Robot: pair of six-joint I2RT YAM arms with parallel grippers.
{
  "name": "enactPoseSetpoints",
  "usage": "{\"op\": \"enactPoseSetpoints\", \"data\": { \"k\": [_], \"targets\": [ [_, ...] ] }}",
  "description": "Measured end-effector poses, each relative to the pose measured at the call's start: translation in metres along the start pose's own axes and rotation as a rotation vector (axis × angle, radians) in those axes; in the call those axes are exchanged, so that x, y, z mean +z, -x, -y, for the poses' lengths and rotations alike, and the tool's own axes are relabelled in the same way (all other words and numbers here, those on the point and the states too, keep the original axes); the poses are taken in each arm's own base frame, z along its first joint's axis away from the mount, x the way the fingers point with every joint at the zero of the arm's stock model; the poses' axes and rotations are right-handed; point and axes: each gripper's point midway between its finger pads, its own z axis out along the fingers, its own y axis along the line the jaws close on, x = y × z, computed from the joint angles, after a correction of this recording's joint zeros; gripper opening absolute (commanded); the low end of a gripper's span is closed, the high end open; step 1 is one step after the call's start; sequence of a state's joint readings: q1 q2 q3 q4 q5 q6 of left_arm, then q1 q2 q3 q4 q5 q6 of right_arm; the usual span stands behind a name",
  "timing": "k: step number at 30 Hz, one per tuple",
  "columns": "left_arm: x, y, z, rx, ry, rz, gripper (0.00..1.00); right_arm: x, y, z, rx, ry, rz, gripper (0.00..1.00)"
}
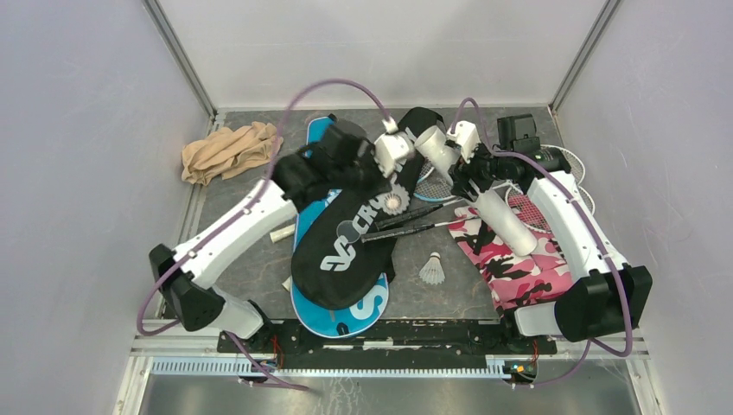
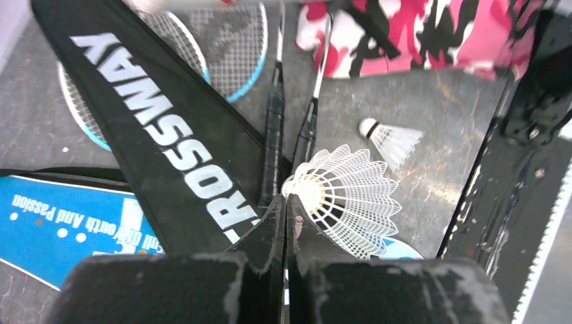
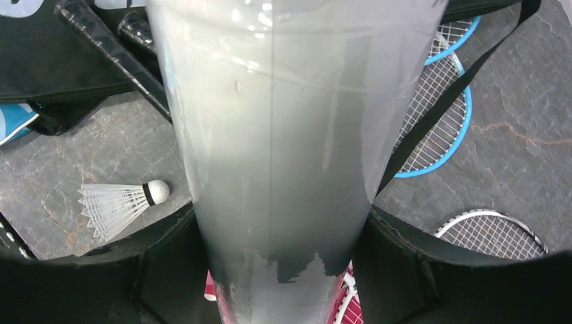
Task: Pack up the badminton gear
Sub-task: Pick up the shuttlecock at the center of the board, then place the shuttlecock at the shuttle tube.
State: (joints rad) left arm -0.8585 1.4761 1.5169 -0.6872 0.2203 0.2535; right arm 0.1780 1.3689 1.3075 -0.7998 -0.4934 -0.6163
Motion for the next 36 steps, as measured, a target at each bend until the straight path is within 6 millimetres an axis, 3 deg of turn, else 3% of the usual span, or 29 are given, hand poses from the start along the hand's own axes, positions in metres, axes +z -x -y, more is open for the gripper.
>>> {"op": "enactPoseSetpoints", "data": {
  "k": [3, 7, 11, 14, 17, 21, 33, 36],
  "targets": [
    [-0.030, 0.019, -0.027, -0.067, 0.022, 0.083, 0.02, 0.001, 0.000, -0.008, -0.036, 0.035, 0.001, 0.12],
    [-0.069, 0.049, -0.048, -0.141, 0.033, 0.210, 0.02, 0.002, 0.004, -0.019, -0.093, 0.077, 0.011, 0.12],
    [-0.093, 0.067, -0.066, -0.233, 0.033, 0.307, 0.02, 0.005, 0.006, -0.035, -0.147, 0.133, 0.031, 0.12],
    [-0.100, 0.073, -0.077, -0.324, 0.005, 0.357, 0.02, 0.008, 0.009, -0.047, -0.181, 0.180, 0.051, 0.12],
    [-0.100, 0.079, -0.086, -0.398, -0.032, 0.400, 0.02, 0.011, 0.010, -0.056, -0.203, 0.218, 0.067, 0.12],
    [-0.088, 0.082, -0.081, -0.476, -0.119, 0.429, 0.02, 0.012, 0.014, -0.065, -0.223, 0.258, 0.092, 0.12],
    [-0.041, 0.055, -0.071, -0.648, -0.255, 0.385, 0.02, 0.010, 0.025, -0.081, -0.227, 0.335, 0.165, 0.12],
    [-0.033, 0.057, -0.063, -0.643, -0.282, 0.381, 0.13, 0.010, 0.027, -0.083, -0.225, 0.347, 0.177, 0.11]
  ]
}}
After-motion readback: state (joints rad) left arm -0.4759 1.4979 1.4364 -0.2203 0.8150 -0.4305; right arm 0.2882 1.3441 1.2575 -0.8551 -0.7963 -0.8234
